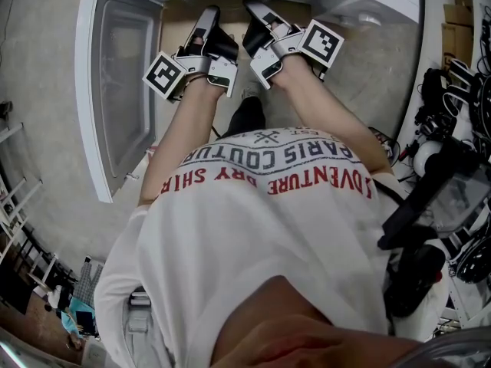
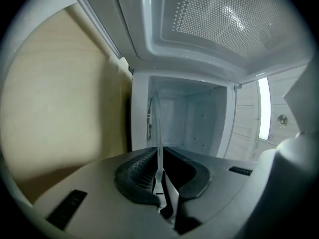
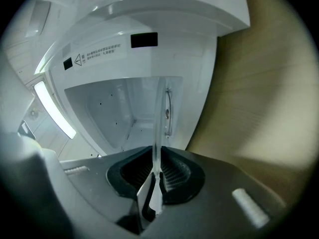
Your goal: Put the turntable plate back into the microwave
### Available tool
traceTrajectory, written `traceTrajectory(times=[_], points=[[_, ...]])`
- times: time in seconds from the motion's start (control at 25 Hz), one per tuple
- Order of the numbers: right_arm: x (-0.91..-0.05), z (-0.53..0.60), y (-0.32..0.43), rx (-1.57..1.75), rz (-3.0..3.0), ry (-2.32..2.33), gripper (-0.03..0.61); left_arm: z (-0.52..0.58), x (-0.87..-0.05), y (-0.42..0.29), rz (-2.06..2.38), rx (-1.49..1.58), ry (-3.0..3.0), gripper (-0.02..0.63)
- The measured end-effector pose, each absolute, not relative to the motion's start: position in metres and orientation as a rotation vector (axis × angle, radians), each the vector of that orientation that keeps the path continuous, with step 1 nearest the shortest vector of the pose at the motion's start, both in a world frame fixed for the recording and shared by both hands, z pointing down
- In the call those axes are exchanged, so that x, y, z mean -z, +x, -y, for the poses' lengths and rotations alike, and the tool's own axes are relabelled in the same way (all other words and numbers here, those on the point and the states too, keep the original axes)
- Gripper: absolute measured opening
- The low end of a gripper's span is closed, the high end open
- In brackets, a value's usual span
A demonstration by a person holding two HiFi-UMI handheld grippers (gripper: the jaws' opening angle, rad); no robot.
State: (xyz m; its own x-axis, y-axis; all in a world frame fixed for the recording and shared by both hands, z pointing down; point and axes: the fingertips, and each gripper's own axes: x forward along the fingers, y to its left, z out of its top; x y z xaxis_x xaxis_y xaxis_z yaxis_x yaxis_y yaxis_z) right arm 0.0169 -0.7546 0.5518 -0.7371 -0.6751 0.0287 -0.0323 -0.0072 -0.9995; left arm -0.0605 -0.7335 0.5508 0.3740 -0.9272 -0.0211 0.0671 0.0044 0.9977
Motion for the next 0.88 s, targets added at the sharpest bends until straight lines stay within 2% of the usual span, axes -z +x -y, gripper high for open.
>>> traceTrajectory(times=[0.88], points=[[-0.534, 0.790, 0.005, 1.761, -1.852, -0.809, 0.037, 0.780, -0.542, -0.073, 0.902, 1.023, 1.277, 0.032]])
